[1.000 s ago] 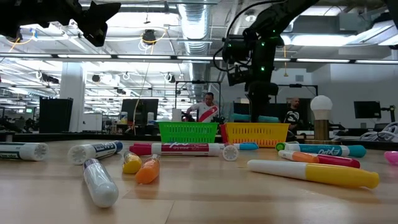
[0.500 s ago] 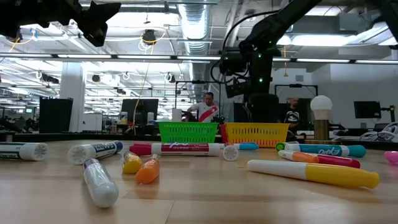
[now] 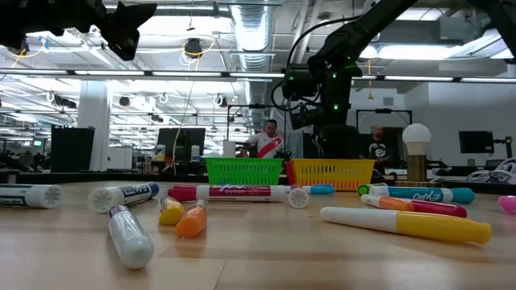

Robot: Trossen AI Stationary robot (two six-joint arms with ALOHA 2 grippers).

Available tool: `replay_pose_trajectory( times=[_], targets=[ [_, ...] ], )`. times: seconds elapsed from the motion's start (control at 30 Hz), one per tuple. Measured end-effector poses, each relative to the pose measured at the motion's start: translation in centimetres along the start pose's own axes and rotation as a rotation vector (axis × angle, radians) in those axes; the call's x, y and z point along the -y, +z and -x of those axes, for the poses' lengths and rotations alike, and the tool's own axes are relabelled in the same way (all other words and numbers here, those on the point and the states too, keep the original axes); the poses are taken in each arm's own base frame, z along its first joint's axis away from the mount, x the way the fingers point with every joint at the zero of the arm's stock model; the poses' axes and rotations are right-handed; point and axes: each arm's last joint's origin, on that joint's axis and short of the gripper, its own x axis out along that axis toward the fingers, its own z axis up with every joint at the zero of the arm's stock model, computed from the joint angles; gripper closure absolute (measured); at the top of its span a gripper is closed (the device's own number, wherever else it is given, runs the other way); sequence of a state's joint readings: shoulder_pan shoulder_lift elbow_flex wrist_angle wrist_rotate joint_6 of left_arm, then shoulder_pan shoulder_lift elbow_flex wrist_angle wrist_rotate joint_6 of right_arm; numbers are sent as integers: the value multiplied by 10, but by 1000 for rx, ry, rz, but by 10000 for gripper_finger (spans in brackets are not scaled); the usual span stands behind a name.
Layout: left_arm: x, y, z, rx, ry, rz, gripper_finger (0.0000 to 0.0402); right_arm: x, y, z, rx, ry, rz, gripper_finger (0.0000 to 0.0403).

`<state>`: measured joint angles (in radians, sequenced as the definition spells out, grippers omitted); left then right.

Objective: Pick & Place Markers
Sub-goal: Put the large blue highlighter pen into the yellow bin, then put the blue marker pen into the red bin

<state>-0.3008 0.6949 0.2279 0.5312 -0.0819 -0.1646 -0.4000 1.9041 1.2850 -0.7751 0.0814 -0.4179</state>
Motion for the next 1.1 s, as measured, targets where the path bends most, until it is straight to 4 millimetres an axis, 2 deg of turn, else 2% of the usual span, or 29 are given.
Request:
replay_pose_trajectory(
  times=[0.53, 0.83, 1.1],
  targets=[
    [0, 0, 0, 0, 0, 0, 160, -1, 0, 0, -3, 2, 2, 276],
    [0, -1, 0, -7, 2, 0, 160, -6, -4, 7, -64, -7, 12, 280],
    [0, -1, 0, -12, 2, 3, 160, -2, 6, 26, -40, -34, -54, 284]
  ],
)
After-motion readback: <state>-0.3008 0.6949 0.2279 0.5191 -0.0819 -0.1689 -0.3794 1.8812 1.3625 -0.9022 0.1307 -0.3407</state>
